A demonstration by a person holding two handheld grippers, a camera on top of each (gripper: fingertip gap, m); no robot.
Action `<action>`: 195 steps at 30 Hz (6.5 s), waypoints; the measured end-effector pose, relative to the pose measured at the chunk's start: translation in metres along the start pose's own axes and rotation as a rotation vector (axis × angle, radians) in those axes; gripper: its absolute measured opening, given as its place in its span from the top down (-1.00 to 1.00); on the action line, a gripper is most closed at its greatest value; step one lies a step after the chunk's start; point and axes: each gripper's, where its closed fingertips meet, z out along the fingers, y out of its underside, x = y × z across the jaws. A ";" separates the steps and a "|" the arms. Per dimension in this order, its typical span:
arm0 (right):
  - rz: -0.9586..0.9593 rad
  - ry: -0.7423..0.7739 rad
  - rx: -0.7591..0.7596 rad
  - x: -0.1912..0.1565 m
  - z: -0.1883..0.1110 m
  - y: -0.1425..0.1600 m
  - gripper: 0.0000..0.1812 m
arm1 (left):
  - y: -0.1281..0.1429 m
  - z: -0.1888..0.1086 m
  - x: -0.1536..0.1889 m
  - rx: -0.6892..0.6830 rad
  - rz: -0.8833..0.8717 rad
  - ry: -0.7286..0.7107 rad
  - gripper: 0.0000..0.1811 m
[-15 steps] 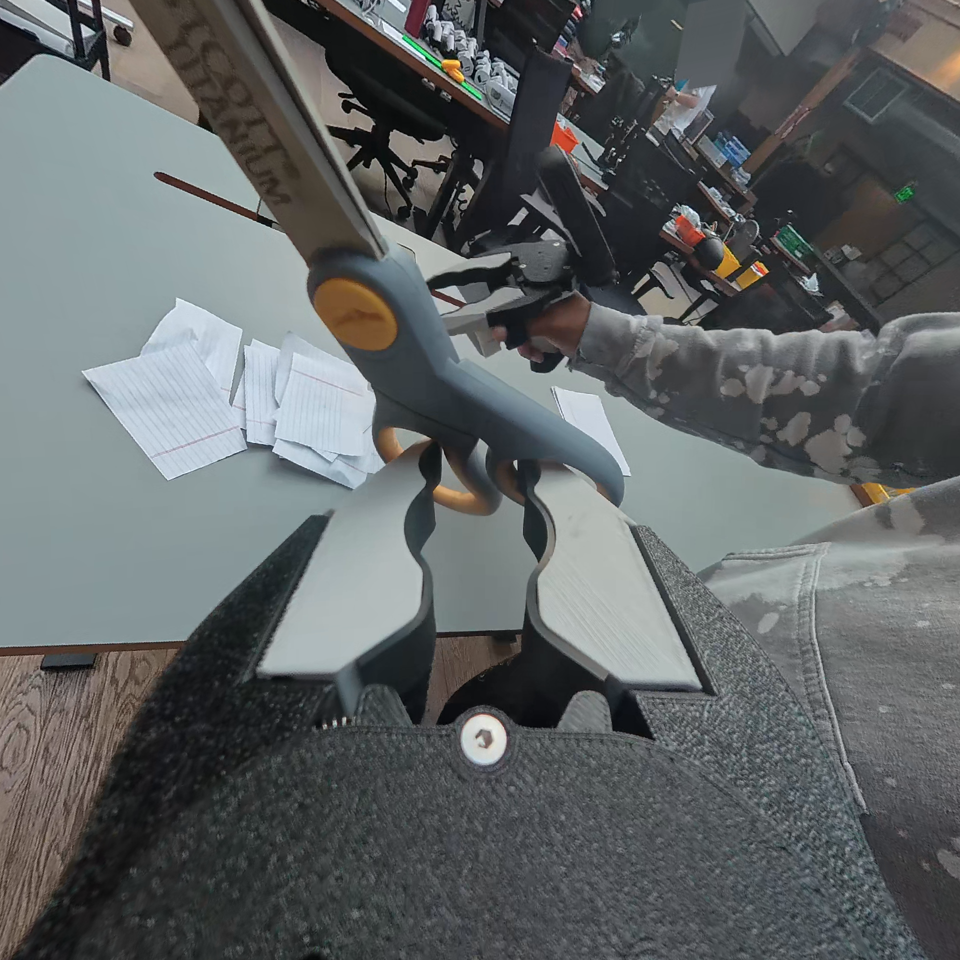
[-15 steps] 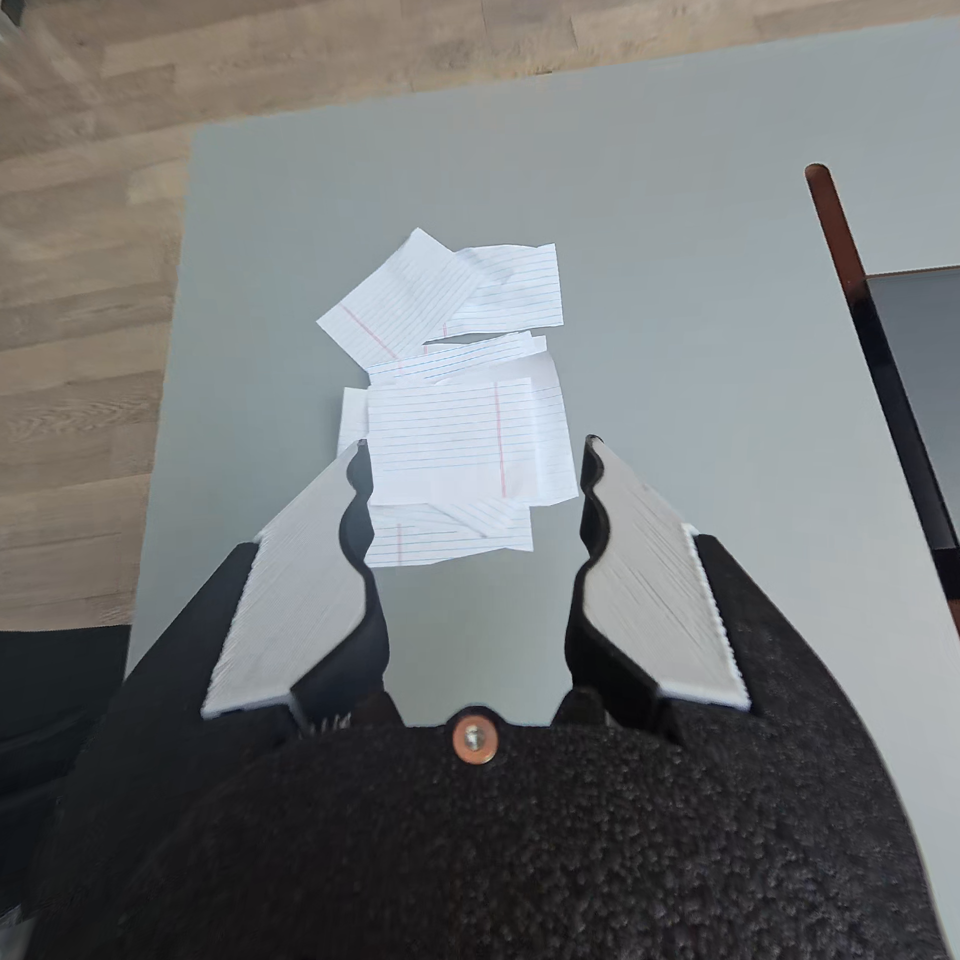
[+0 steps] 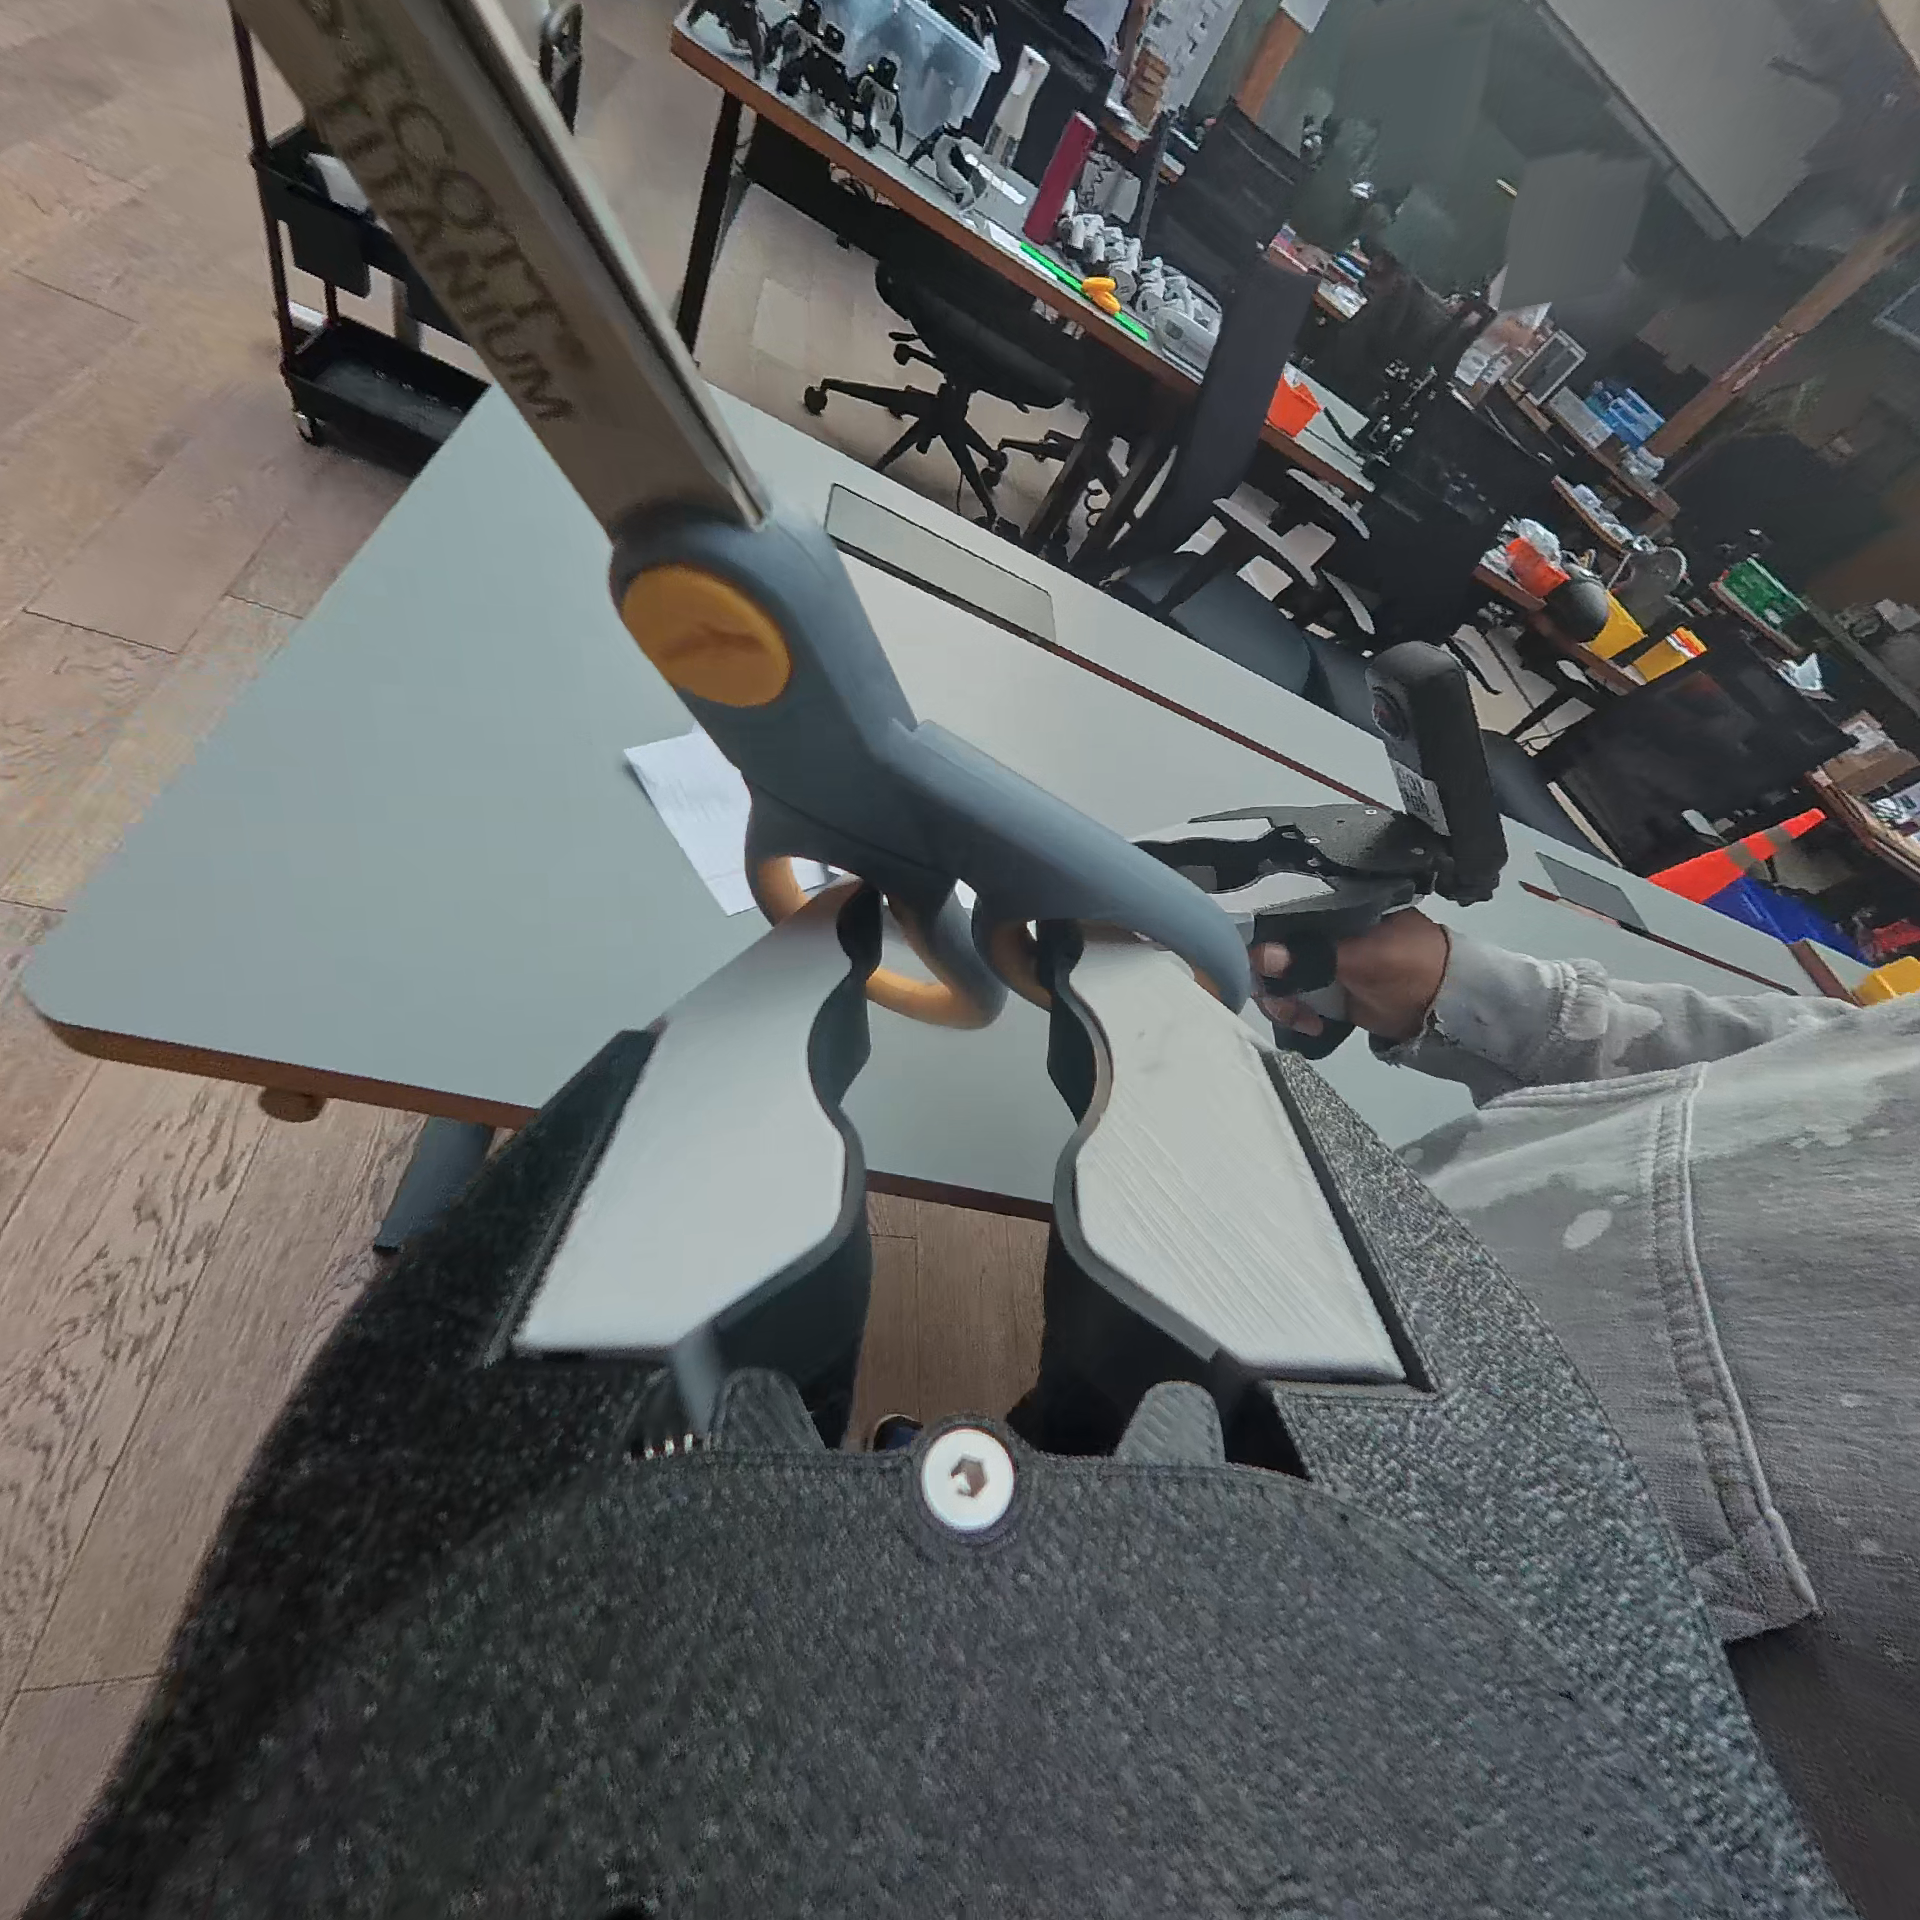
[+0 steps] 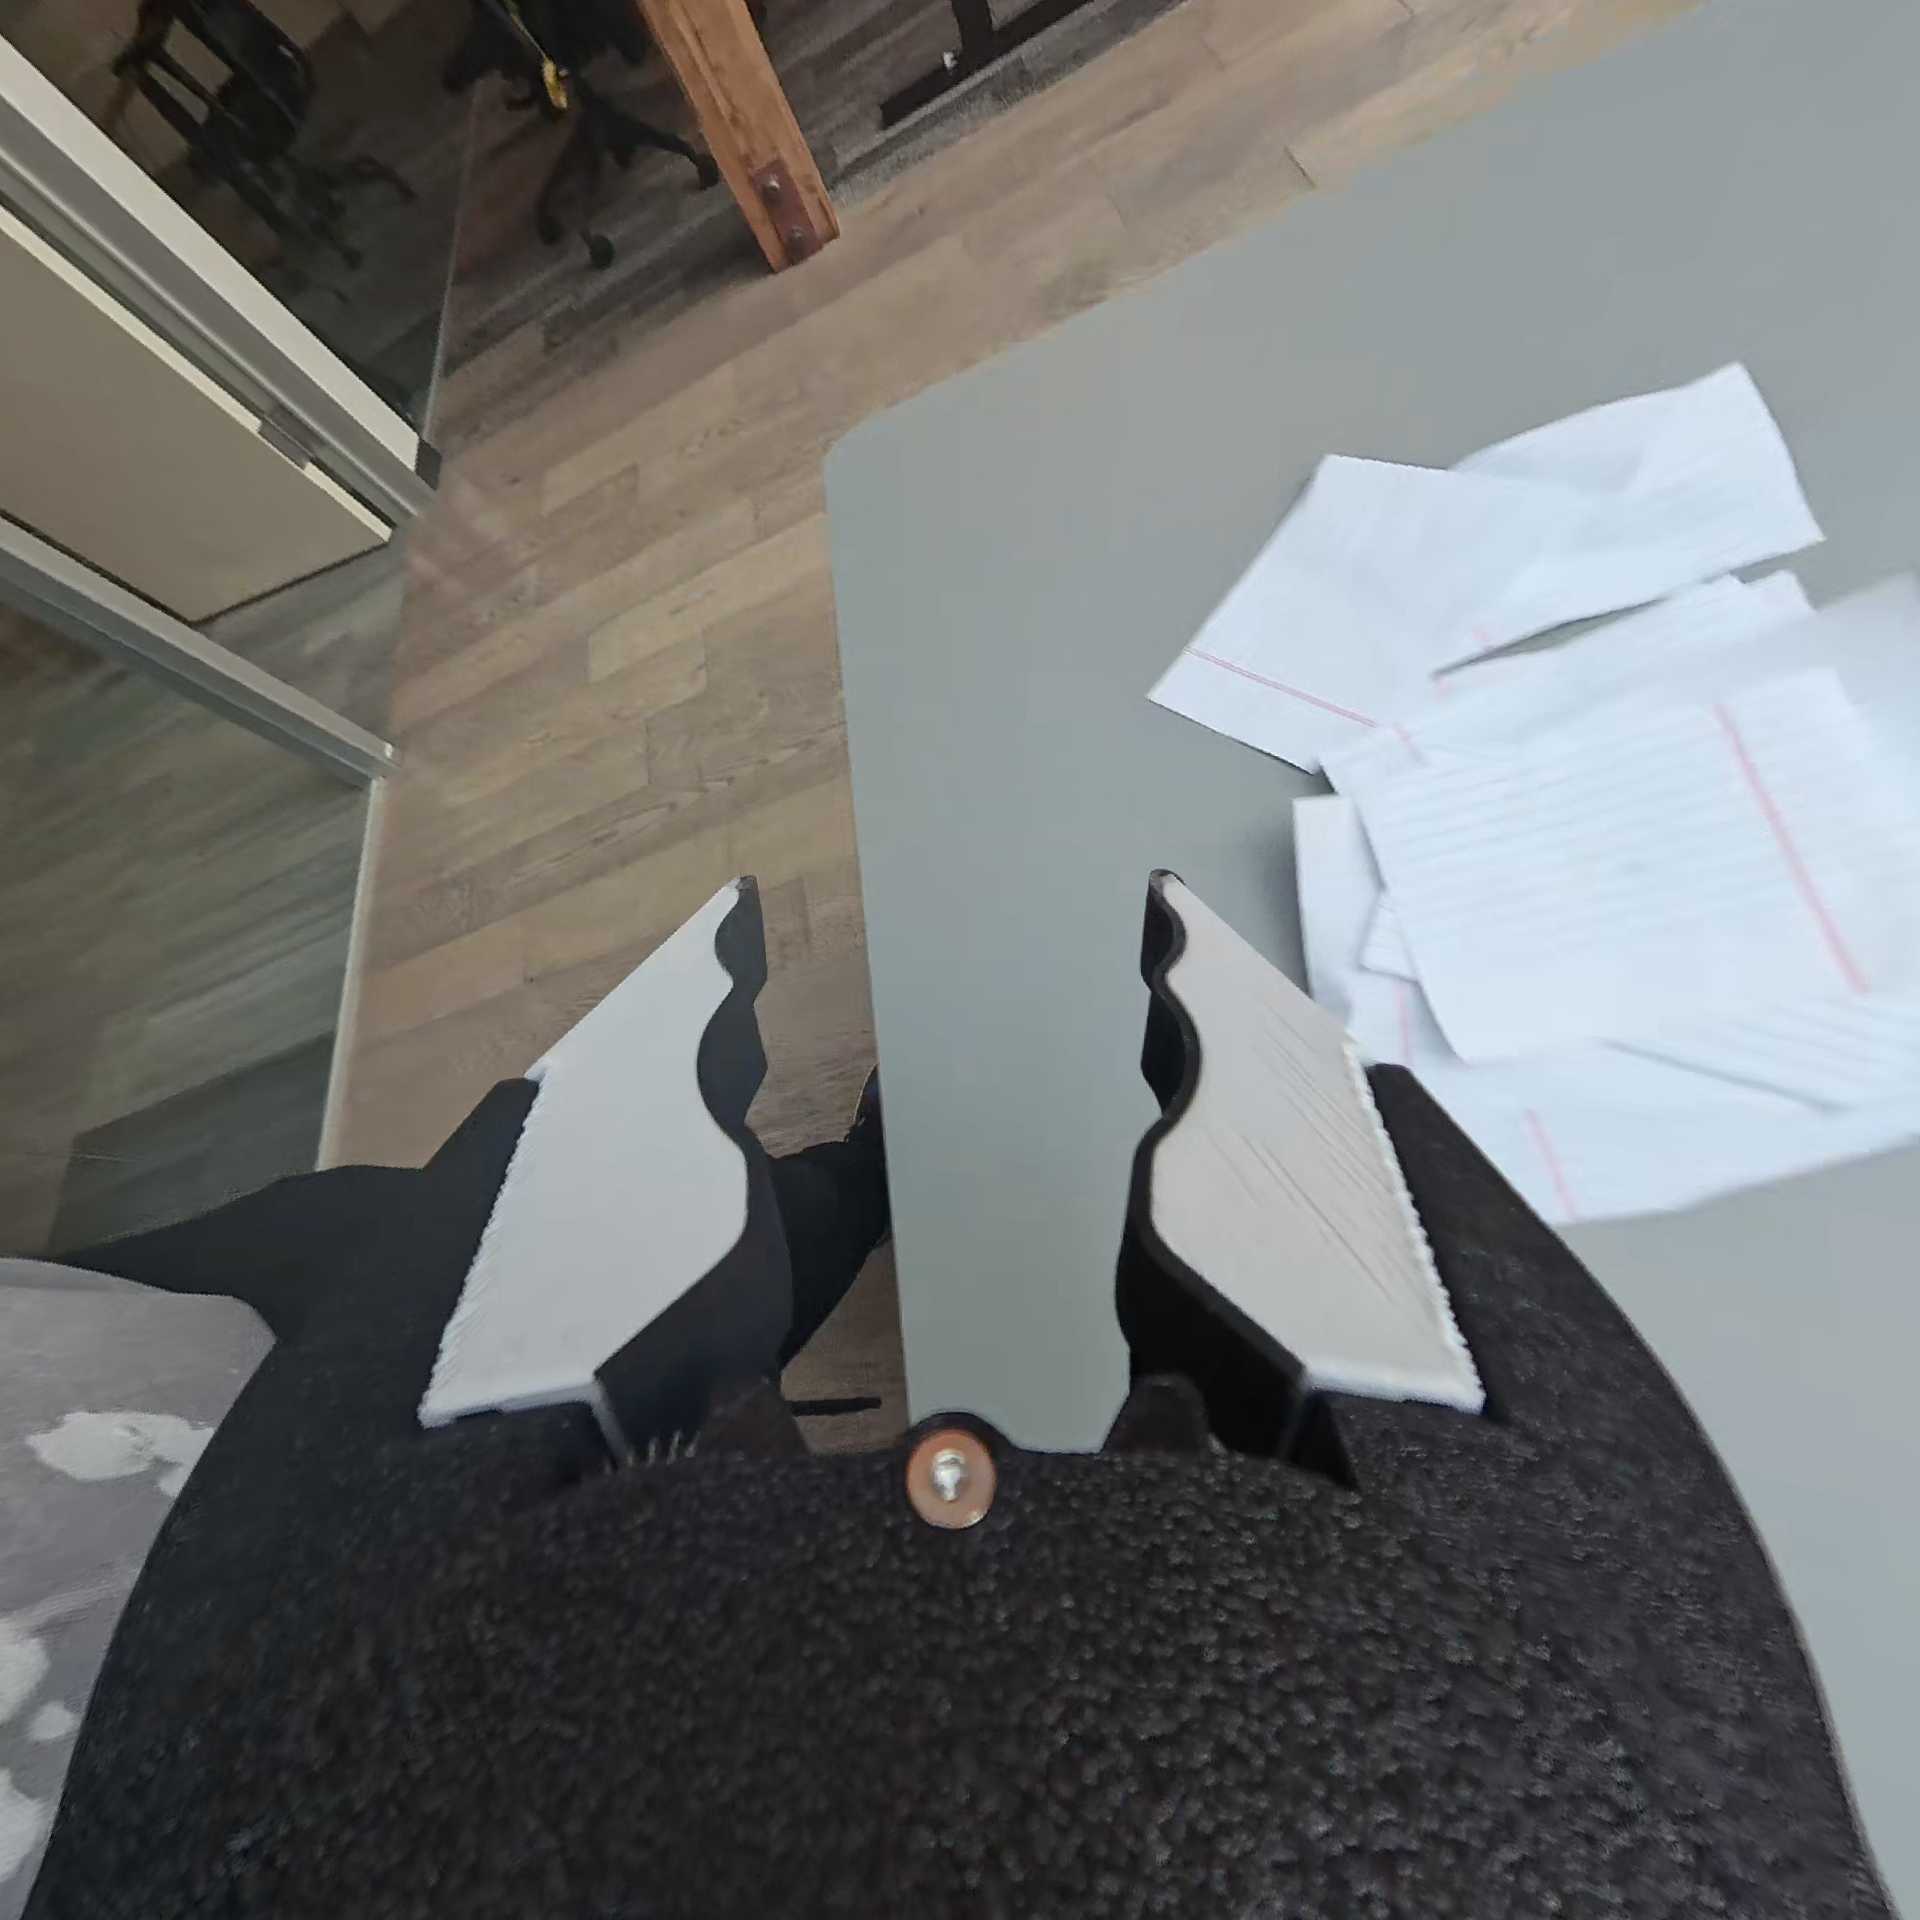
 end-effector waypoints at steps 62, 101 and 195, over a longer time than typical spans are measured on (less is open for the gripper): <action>0.347 0.611 -0.208 0.489 1.163 -0.153 0.06 | -0.271 0.375 -1.174 -0.106 -0.096 0.621 0.75; -0.047 0.450 0.268 0.258 0.826 -0.566 1.00 | -0.575 0.073 -0.914 0.387 -0.069 0.671 0.74; 0.126 0.187 0.652 -0.036 -0.274 -0.107 0.75 | 0.062 0.159 0.328 -0.648 0.224 1.322 0.57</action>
